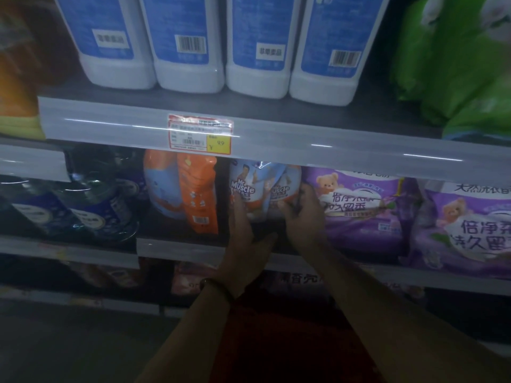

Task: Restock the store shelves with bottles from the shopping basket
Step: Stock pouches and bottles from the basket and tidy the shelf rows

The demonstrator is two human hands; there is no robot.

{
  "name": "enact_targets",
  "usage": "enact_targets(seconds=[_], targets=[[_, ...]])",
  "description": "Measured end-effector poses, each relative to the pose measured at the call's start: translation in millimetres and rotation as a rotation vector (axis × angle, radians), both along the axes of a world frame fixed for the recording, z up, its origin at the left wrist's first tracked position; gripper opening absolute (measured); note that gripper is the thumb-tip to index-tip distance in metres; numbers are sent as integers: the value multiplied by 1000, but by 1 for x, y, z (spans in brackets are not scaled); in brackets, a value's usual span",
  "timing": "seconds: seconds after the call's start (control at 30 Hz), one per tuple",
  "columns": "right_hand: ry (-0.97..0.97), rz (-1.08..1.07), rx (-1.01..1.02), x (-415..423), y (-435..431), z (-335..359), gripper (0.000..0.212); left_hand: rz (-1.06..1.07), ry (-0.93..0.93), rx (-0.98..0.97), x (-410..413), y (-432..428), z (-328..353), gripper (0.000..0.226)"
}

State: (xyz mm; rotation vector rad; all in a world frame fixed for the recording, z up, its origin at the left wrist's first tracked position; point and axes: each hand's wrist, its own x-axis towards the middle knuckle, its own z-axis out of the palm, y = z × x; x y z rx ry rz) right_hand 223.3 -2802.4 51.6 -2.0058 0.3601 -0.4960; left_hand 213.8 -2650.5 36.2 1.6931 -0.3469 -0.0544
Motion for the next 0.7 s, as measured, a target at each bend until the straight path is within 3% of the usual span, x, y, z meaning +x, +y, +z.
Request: enact_targets(seconds=[0.13,0.33,0.4,0.53,0.7], targets=[[-44,-114,-133,-17,20,-3,55,-39,43,-82,4,0,1,112],[-111,-50,-211,-42,36,-20,34,39,95,-43,-6,6,6,90],[-154,19,-214,-47,39,-27,30,-40,99,-149,-7,7,11,76],[-157,70,-154,-48,46,-28,32,-93,172,-245,-16,9,32,71],[-160,125,-28,-51,68,-8,15,56,155,-53,-13,42,30,25]])
